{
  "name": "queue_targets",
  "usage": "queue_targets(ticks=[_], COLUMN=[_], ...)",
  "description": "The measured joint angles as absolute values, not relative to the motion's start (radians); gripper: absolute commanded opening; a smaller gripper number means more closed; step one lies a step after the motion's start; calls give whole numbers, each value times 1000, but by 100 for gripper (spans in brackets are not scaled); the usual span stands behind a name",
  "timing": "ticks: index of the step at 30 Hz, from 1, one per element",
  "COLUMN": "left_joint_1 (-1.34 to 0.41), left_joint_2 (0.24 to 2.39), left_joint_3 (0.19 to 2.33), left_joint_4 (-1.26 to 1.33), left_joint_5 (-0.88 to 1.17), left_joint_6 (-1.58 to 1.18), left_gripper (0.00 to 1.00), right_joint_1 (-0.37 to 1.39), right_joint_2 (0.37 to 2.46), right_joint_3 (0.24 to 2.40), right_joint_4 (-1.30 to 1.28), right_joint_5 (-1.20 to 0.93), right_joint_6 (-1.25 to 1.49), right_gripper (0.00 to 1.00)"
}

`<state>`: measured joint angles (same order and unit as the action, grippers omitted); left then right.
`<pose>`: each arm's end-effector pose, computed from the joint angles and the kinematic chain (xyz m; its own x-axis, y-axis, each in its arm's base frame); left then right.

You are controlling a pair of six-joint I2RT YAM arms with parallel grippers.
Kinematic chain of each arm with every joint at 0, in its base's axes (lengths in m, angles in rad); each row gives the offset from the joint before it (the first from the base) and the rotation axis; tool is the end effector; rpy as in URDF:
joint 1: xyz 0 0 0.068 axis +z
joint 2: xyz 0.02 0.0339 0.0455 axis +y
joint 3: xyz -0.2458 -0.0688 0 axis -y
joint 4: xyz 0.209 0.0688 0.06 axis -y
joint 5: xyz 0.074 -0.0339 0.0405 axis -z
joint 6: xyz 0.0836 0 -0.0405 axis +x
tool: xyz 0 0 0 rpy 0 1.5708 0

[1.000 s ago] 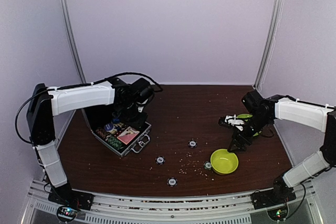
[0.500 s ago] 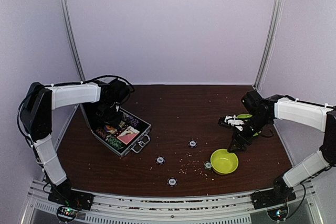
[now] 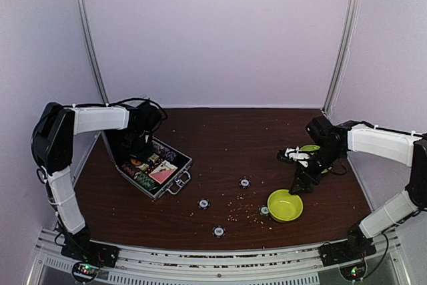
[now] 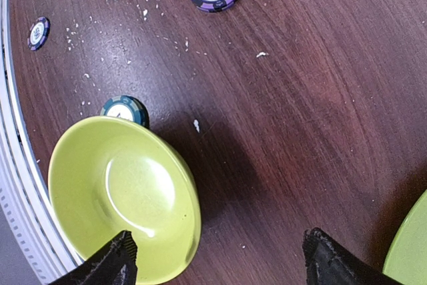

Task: Pack up texas hold em set

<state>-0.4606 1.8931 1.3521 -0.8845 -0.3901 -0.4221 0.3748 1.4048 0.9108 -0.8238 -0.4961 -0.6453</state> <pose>0.3096 -0.1181 0.1407 -0.9568 0.0518 -0.2862 -0.0331 0.9583 0.2839 0.1983 0.1208 0.1668 -0.4595 -0.7491 -0.4771 -0.8877 0.4058 0.2176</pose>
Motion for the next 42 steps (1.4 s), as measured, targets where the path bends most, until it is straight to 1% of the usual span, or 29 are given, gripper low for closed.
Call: queue_targets(ticks=[9, 21, 29, 35, 42], left_joint_1=[-459, -459, -470, -554, -724], left_joint_2=[1906, 1902, 1804, 1750, 1743], left_joint_3=[1361, 1364, 1363, 1363, 1385], left_joint_4=[-873, -869, -870, -869, -872], left_joint_5=[-392, -405, -387, -356, -298], left_joint_6=[-410, -410, -406, -385, -365], left_gripper=[57, 57, 57, 57, 57], right_joint_1=[375, 375, 375, 376, 376], right_joint_2=[1414, 1422, 1422, 1422, 1422], right_joint_3=[912, 912, 912, 913, 915], right_joint_4=[-825, -828, -835, -838, -841], right_joint_5=[-496, -496, -496, -496, -496], right_joint_6=[-648, -648, -648, -648, -648], right_gripper=[87, 87, 87, 87, 87])
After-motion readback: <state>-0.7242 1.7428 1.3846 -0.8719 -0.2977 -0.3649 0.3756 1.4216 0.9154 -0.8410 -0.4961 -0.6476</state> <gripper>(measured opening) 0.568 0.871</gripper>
